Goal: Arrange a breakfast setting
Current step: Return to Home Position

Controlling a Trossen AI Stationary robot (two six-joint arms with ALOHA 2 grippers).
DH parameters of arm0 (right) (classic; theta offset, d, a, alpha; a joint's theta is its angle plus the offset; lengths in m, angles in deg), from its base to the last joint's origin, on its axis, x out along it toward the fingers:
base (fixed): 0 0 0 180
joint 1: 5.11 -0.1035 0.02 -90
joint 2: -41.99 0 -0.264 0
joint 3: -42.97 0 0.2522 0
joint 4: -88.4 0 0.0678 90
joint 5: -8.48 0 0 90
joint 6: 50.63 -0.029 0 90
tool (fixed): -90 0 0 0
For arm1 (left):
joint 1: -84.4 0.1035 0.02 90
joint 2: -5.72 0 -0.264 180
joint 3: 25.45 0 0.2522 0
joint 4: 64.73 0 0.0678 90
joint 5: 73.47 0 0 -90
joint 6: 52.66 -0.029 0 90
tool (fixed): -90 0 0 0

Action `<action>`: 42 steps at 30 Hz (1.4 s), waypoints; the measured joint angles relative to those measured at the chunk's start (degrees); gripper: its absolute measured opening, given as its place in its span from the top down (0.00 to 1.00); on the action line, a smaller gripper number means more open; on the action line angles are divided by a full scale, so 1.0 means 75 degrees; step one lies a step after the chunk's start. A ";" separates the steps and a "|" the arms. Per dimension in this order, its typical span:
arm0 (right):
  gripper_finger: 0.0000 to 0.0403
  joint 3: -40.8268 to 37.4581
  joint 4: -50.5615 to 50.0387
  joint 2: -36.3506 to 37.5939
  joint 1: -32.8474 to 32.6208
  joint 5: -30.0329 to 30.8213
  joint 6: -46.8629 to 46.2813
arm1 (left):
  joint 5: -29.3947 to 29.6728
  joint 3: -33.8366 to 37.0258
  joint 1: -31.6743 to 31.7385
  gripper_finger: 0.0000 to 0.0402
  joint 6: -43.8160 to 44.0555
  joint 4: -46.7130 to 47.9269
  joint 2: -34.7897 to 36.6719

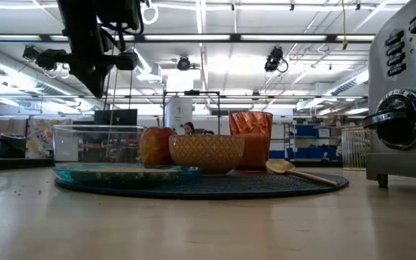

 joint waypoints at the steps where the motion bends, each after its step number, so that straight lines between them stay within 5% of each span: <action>1: 0.47 0.0000 0.0000 0.0000 -0.0003 0.0000 -0.0008 | 0.0000 0.0000 0.0001 0.94 0.0000 0.0000 0.0000; 13: 0.47 0.0000 -0.0004 0.0000 -0.0020 -0.0131 -0.0183 | -0.0023 0.0000 0.0003 0.87 -0.0017 0.0050 0.0000; 23: 0.47 0.0000 -0.0183 0.0000 -0.0020 -0.0323 -0.0051 | -0.0208 0.0000 -0.0032 0.63 -0.0477 0.0018 0.0003; 29: 0.47 0.0003 -0.0486 -0.0032 0.0071 -0.0132 -0.0921 | -0.1486 0.0000 0.0344 0.46 -0.2721 -0.0226 0.0213; 35: 0.47 -0.0160 -0.1074 -0.0569 0.0588 -0.0906 -0.1591 | -0.2309 0.0003 0.0689 0.35 -0.4288 -0.0548 0.1428; 42: 0.47 -0.0184 -0.1224 -0.1775 0.0896 -0.0980 -0.2128 | -0.2539 0.0000 -0.0234 0.36 -0.6369 -0.1313 0.4022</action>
